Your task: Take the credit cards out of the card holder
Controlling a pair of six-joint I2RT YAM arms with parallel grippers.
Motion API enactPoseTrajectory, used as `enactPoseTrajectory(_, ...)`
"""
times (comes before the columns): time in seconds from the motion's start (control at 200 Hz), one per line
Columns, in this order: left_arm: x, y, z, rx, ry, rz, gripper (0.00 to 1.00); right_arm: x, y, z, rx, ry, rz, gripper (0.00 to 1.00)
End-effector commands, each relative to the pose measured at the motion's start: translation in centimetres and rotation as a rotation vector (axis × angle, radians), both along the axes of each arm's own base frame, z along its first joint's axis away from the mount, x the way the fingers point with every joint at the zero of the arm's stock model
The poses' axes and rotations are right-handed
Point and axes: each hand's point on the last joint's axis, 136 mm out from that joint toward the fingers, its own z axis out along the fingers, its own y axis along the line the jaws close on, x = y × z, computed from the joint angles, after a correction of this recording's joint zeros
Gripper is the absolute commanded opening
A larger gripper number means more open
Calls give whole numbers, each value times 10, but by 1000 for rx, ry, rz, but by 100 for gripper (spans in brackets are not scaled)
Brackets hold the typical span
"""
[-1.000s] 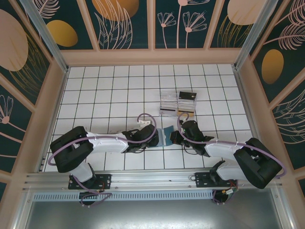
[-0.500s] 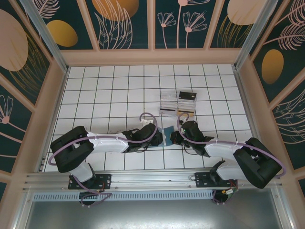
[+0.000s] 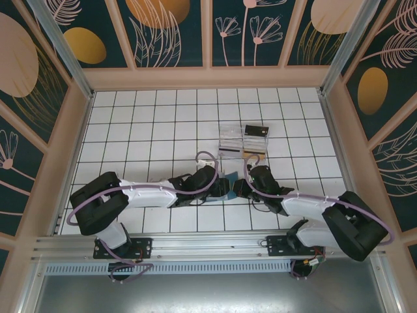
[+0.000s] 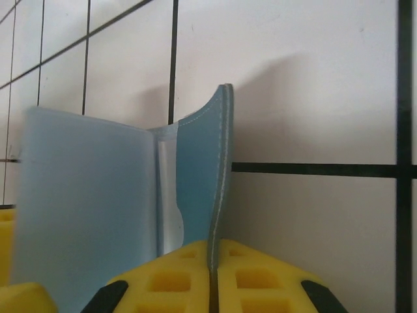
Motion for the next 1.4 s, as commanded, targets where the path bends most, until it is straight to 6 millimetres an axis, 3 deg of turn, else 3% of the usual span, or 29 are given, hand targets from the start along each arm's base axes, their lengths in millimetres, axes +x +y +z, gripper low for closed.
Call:
enactPoseTrajectory(0.0, 8, -23, 16, -57, -37, -40, 50, 1, -15, 4, -26, -20, -64, 15)
enactPoseTrajectory(0.145, 11, -37, 21, -82, -37, -64, 50, 5, -33, 17, -53, -74, -143, 29)
enactPoseTrajectory(0.16, 10, -37, 10, -63, -24, -66, 50, 6, -35, 18, -53, -79, -150, 31)
enactPoseTrajectory(0.195, 11, -41, 8, -62, -20, -72, 50, 6, -40, 21, -61, -89, -169, 35)
enactPoseTrajectory(0.34, 11, -55, 4, -85, -4, -101, 50, 5, -53, 28, -64, -121, -211, 36)
enactPoseTrajectory(0.475, 10, -63, -9, -72, 32, -114, 49, 2, -50, 32, -46, -125, -177, 35)
enactPoseTrajectory(0.556, 11, -57, -22, -34, 51, -99, 48, -1, -43, 34, -23, -131, -139, 32)
enactPoseTrajectory(0.756, 22, -34, -17, -1, 21, 1, 40, -10, -21, 35, 56, -116, -24, 31)
enactPoseTrajectory(0.921, 19, -38, -22, -19, 47, -10, 40, -18, -3, 33, 114, -90, 76, 31)
enactPoseTrajectory(1.131, 24, -26, 1, -36, -5, 35, 42, -15, -20, 1, 13, -1, -10, 23)
enactPoseTrajectory(1.226, 23, -22, 8, -41, -15, 38, 42, -13, -25, -3, -10, 5, -37, 19)
enactPoseTrajectory(1.256, 23, -21, 21, -64, -32, 41, 42, -12, -27, -4, -18, 6, -44, 17)
enactPoseTrajectory(1.391, 22, -1, 23, -25, -44, 82, 43, -10, -30, -6, -30, 9, -53, 13)
